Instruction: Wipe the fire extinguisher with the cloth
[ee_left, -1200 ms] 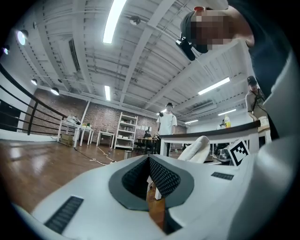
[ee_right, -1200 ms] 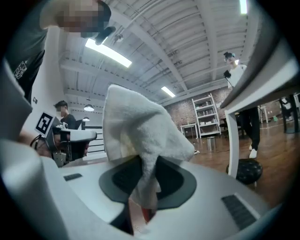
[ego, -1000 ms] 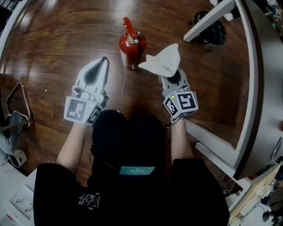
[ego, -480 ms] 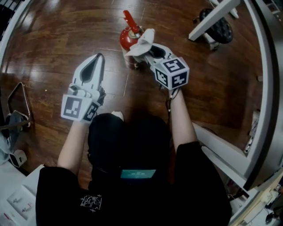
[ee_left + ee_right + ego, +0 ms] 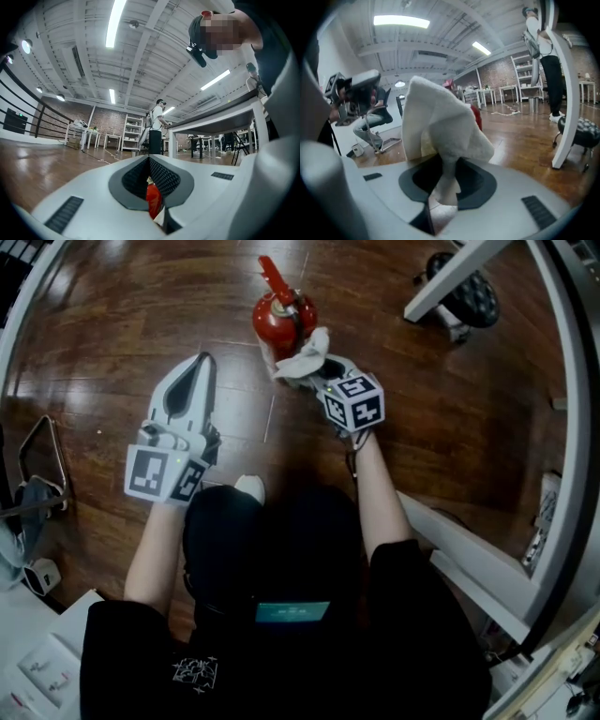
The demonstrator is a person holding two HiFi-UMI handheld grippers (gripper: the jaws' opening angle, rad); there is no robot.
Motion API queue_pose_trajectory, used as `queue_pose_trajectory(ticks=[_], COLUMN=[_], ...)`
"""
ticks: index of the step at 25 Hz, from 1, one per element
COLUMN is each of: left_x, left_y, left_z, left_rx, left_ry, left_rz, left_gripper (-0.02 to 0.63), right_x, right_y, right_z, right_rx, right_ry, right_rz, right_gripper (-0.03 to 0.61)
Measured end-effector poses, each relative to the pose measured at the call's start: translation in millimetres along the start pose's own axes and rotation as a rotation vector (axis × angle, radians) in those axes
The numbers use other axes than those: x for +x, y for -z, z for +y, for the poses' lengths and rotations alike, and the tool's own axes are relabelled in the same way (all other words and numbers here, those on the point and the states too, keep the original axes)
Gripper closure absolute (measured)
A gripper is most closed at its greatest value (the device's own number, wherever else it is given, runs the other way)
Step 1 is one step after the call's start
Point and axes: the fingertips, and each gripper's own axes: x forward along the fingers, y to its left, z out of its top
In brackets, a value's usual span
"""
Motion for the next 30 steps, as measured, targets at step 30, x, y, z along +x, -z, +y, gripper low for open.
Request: queue_pose_trajectory(ticks=[30], left_x=[-4.6], left_y=[14.2], left_z=[-2.3], left_rx=[-0.012], left_ry=[0.013], left_rz=[0.018], left_gripper=[0.611], right_x=[26.2], right_y=[4.6], right_z=[-61.5], right_rx=[-0.468], right_ry=[0.177], right_rz=[0.095], right_gripper=[0.479])
